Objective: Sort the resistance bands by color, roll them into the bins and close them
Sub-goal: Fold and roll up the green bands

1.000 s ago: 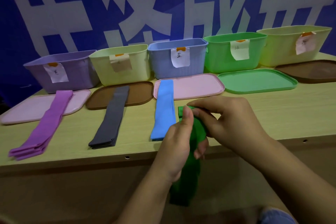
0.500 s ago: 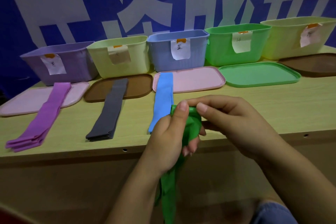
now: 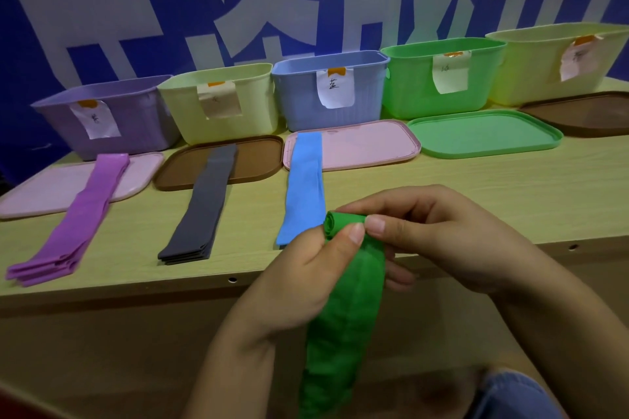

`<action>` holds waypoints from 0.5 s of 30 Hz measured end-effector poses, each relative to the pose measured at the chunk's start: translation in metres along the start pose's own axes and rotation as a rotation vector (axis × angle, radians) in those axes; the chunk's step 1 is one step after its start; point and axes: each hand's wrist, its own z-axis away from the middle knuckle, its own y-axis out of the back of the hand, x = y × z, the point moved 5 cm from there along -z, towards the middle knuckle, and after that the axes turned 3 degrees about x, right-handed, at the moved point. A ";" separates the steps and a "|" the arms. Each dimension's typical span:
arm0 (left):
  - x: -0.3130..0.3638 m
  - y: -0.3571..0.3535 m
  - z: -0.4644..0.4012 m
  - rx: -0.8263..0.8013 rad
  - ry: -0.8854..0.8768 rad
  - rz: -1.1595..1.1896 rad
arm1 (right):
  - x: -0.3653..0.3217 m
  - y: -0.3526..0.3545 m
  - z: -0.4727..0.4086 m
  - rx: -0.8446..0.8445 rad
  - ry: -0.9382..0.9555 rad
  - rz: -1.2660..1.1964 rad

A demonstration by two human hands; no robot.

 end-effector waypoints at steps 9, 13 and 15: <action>0.003 0.001 -0.001 -0.066 0.007 0.346 | -0.014 -0.002 0.003 0.141 0.118 0.112; -0.008 0.000 -0.010 -0.111 0.095 0.620 | -0.017 -0.001 0.002 0.312 0.252 0.315; -0.010 0.001 -0.010 -0.124 0.087 0.595 | -0.023 -0.002 0.001 0.346 0.298 0.383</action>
